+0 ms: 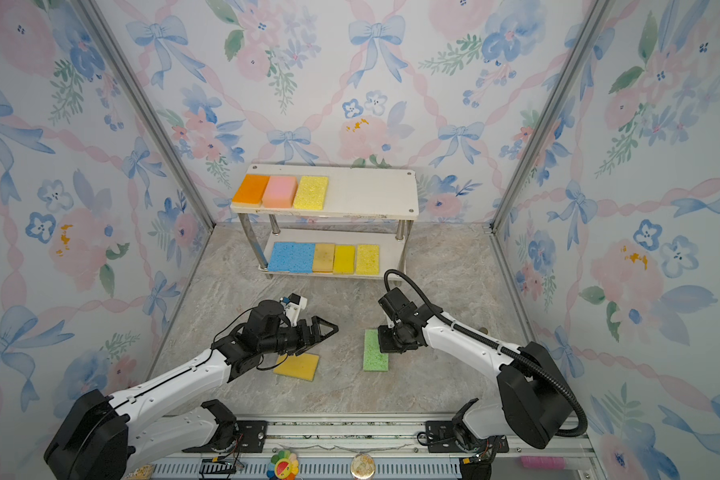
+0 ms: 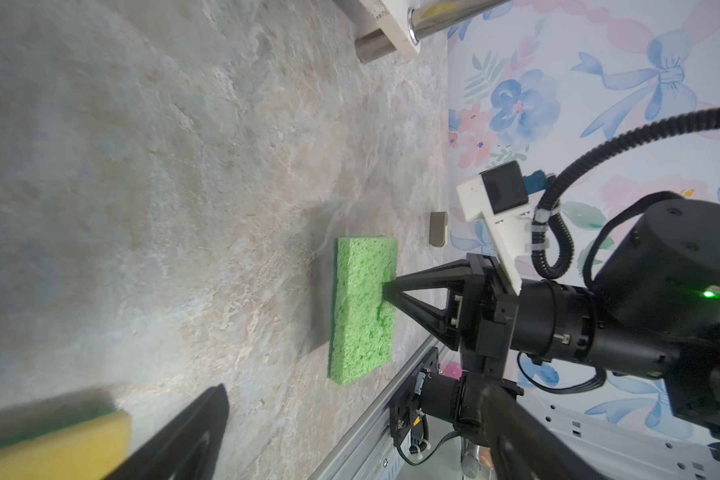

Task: Place and organize the cleaning sponges onto the shelf
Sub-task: 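Grasp the green sponge with the right gripper and lift it, then hold the green sponge upright between both grippers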

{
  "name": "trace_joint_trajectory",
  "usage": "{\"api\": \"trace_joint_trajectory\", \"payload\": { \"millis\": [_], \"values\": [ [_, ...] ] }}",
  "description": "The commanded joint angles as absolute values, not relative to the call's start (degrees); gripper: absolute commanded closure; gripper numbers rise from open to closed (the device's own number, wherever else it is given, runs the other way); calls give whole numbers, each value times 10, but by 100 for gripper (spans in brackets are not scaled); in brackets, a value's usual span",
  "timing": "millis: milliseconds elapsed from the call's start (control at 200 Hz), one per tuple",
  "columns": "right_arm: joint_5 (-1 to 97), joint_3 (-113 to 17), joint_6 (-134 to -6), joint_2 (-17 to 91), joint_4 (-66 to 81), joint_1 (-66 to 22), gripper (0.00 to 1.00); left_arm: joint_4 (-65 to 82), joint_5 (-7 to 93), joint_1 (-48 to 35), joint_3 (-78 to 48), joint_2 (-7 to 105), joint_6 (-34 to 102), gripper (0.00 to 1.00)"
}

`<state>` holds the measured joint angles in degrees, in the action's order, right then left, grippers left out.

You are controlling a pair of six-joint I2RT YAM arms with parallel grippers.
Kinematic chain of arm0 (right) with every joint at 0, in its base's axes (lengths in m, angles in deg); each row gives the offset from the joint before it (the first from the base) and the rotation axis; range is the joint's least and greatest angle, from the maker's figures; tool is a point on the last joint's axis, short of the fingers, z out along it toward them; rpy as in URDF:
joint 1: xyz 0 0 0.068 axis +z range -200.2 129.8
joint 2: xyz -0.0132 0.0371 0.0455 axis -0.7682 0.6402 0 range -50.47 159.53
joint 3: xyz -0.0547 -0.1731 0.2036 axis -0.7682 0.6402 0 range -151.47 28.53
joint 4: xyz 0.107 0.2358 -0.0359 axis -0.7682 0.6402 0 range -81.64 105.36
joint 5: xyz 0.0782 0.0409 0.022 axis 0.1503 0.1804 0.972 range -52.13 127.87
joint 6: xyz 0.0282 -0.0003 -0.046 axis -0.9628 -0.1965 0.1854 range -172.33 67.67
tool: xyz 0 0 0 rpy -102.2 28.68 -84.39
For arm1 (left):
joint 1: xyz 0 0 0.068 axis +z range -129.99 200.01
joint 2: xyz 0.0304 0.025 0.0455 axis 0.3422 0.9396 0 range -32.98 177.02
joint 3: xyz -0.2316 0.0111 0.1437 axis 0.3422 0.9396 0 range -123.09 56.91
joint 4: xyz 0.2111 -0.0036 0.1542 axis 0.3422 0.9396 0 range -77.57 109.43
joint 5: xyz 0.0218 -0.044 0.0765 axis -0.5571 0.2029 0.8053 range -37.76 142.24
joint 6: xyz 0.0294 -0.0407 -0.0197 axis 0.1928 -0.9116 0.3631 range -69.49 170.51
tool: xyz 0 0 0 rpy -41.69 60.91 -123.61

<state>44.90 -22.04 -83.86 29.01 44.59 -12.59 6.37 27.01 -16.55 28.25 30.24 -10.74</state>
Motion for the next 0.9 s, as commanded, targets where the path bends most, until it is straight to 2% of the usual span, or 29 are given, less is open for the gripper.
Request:
{"api": "trace_joint_trajectory", "payload": {
  "millis": [0,245,530,690,740,895],
  "values": [
    [464,-250,-841,266,475,-141,93,-21,256,-182,288,326,-132,4],
    [538,-276,-851,205,467,-168,93,-90,232,-214,256,384,-153,8],
    [582,-324,-841,202,461,-153,93,-179,219,-234,218,420,-192,16],
    [582,-336,-843,201,467,-142,93,-184,215,-235,204,429,-191,38],
    [582,-341,-845,202,467,-139,93,-183,217,-235,205,429,-191,52],
    [579,-365,-848,207,489,-131,90,-184,224,-235,210,421,-190,80]
  ]
}}
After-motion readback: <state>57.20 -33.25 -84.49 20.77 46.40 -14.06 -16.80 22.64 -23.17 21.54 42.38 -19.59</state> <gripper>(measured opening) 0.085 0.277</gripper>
